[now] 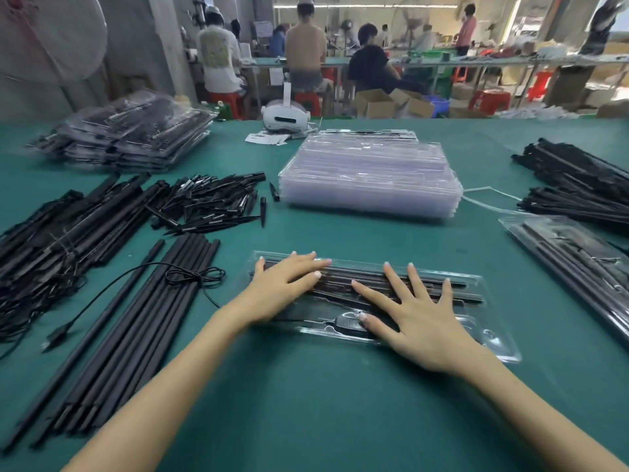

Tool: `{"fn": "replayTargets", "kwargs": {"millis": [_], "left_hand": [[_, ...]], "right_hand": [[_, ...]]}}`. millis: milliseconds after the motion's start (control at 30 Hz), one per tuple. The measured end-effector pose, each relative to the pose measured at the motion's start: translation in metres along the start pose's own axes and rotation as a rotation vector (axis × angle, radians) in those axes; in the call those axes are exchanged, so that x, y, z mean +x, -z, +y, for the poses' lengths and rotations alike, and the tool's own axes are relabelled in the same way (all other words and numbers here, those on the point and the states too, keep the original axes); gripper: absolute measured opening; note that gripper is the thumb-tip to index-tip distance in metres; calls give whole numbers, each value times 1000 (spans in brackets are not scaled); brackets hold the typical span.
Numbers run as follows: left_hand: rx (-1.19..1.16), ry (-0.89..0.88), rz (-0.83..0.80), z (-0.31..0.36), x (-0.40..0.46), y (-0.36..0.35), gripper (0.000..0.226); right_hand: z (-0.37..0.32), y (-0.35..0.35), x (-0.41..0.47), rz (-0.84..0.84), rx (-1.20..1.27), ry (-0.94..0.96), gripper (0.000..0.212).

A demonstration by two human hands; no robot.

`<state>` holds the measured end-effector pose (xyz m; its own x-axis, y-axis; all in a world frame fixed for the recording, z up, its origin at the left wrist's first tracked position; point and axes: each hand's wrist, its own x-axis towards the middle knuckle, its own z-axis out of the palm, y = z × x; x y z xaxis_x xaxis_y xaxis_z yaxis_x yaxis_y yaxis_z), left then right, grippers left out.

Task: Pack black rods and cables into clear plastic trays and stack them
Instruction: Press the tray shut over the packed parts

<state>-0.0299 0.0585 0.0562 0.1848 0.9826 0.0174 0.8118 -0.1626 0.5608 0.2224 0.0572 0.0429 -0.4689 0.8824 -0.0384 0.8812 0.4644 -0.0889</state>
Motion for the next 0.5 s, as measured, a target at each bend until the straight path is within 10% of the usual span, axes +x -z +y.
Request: {"fn": "replayTargets", "kwargs": {"millis": [167, 367, 500], "left_hand": [[322, 43, 15, -37, -2, 12, 45], [117, 77, 57, -39, -4, 9, 41], [555, 40, 128, -18, -1, 7, 46]], "right_hand": [[0, 0, 1, -2, -4, 5, 53], [-2, -1, 0, 0, -10, 10, 54], [-3, 1, 1, -20, 18, 14, 53]]}}
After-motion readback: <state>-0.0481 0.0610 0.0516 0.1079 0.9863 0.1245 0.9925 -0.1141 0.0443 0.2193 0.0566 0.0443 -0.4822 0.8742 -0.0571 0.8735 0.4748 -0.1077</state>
